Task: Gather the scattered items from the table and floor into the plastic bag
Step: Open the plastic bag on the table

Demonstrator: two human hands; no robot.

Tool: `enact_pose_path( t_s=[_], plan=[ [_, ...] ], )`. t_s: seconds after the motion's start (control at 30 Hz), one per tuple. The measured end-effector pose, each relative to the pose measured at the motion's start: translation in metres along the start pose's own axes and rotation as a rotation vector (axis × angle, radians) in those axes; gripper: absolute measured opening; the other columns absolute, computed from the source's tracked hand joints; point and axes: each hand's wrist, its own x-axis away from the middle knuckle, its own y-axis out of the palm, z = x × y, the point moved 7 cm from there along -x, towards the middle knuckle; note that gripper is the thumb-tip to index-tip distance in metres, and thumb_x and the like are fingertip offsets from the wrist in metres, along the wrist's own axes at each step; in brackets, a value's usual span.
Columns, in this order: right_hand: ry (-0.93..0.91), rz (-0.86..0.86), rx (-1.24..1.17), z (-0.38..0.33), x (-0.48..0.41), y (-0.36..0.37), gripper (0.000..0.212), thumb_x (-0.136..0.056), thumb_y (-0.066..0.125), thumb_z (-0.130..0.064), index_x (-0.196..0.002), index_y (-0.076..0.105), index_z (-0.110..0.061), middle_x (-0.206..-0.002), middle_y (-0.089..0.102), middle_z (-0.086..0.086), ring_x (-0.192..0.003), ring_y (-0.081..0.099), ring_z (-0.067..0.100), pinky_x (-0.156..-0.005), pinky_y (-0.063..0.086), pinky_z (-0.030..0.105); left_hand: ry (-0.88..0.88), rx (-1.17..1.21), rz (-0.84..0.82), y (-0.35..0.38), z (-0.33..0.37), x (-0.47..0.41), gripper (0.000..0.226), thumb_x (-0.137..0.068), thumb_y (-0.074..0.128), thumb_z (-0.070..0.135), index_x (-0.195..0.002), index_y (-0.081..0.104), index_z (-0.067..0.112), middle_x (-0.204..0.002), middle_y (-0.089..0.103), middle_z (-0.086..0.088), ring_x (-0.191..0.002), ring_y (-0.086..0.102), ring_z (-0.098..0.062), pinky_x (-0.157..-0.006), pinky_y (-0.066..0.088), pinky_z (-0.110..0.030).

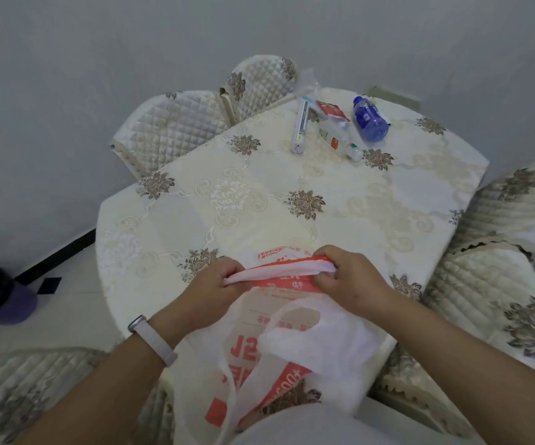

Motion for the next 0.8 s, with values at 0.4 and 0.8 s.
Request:
enact_pose_path(
  t_s=[0.4,0.8],
  plan=[
    [-0.108,-0.088,0.343,0.012,0.001,0.014,0.012,-0.083,0.061,-0.025,-0.091,0.060,-0.016,-0.102,0.051,-0.003,-0.093,0.051,0.019,-0.067,0.043,0.034,-0.064,0.185,-0.081,0.001,0.006,0.008,0.035,-0.076,0.084,0.033,-0.092,0.058,0.015,-0.082,0.070,0.003,-0.070,0.067,-0.008,-0.060,0.049,-0.018],
    [0.118,-0.152,-0.262,0.009,0.011,0.009,0.007,-0.087,0.067,-0.021,-0.085,0.063,-0.016,-0.079,0.064,0.002,-0.067,0.052,0.009,-0.058,0.037,0.023,-0.057,0.209,-0.087,0.005,-0.012,0.008,0.083,-0.069,0.059,0.083,-0.085,0.067,0.001,-0.065,0.059,-0.006,-0.059,0.051,-0.014,-0.060,0.039,-0.030]
  ],
)
